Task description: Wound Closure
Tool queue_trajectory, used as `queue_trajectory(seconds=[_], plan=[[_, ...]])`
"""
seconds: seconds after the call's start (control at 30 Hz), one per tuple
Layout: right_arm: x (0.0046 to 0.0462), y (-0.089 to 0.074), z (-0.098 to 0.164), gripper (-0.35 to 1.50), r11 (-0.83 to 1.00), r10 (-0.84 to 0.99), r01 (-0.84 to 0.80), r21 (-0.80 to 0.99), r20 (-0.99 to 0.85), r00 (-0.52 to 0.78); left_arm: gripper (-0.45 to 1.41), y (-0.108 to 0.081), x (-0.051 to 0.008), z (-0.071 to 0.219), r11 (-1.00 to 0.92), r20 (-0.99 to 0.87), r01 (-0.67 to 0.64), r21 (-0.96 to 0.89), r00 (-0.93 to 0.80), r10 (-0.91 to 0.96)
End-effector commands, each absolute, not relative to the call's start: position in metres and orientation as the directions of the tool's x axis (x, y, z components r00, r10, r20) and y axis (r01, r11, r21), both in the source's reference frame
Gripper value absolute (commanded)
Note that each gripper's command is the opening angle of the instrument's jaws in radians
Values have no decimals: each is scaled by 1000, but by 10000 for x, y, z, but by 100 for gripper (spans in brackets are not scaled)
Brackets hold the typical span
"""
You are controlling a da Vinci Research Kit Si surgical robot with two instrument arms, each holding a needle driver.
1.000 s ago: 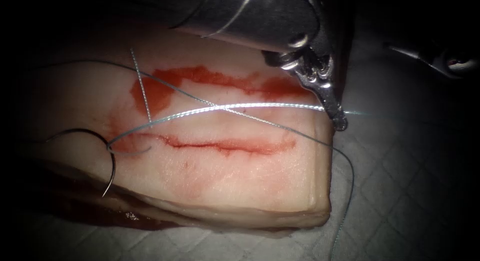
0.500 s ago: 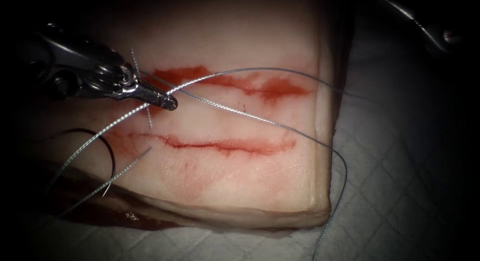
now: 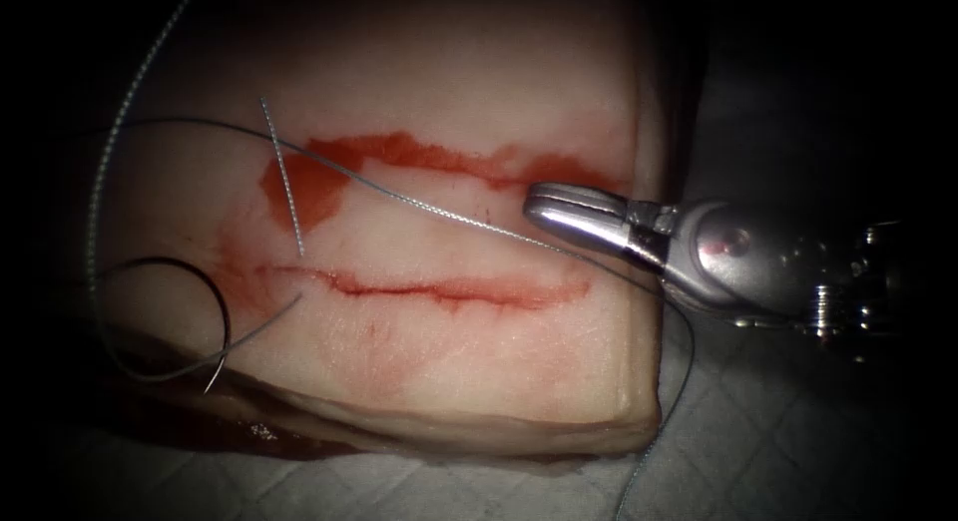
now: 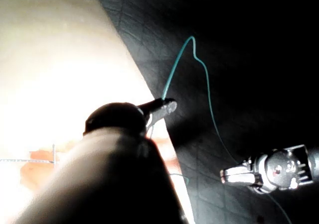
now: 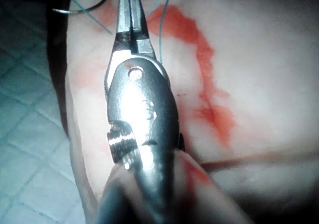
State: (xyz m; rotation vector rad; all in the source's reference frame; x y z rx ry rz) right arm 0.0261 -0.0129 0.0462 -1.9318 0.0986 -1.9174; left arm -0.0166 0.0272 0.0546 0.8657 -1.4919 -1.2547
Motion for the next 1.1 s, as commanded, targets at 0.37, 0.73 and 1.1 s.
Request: queue_trajectory(seconds=[0.37, 0.73, 1.1], plan=[[381, -128, 537, -35, -920, -250, 311, -240, 968, 8, -45, 249, -214, 587, 424, 417, 124, 897, -551, -722], [445, -142, 577, -35, -968, -169, 182, -173, 985, 34, -45, 259, -231, 631, 376, 424, 212, 902, -600, -679], [447, -142, 572, -35, -983, -159, 51, -175, 962, 221, -45, 246, -164, 683, 435, 582, 386, 813, -520, -626]])
